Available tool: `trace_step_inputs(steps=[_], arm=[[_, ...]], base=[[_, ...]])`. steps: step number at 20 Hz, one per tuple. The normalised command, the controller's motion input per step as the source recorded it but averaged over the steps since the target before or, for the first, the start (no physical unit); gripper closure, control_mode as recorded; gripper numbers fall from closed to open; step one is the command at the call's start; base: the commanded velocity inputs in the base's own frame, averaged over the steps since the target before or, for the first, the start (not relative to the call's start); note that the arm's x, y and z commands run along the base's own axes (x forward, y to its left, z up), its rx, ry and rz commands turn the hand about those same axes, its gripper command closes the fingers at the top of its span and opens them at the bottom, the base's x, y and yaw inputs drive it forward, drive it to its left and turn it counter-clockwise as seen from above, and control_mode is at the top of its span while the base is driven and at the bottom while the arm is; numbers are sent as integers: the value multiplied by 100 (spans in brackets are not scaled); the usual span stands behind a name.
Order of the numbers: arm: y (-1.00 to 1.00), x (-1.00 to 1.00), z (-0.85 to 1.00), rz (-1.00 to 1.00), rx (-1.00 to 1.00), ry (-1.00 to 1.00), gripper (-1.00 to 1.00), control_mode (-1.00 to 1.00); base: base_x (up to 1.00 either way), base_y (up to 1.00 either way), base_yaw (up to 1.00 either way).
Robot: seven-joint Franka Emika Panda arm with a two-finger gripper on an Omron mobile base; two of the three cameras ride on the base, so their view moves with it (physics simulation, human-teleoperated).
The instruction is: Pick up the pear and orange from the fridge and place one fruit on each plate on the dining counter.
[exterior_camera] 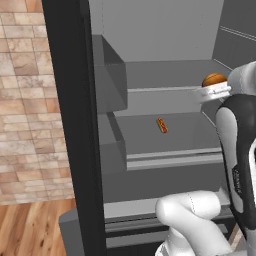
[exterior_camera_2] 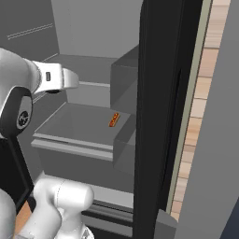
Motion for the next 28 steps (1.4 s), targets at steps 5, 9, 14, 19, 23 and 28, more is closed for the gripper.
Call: trace_step_inputs(steps=[5, 9, 14, 19, 23, 28], arm=[[0, -100, 5, 0, 0, -1, 100, -100], [0, -100, 15, 0, 0, -1, 100, -100], [0, -65, 18, 0, 0, -2, 100, -100], [0, -14, -3, 0, -1, 0, 100, -100], [0, -19, -6, 0, 0, 0, 100, -100], [0, -14, -3, 0, 0, -1, 100, 100]], base=[[0, 0, 0], [0, 0, 0], [0, 0, 0], [0, 0, 0], [0, 0, 0], [-78, 4, 0]])
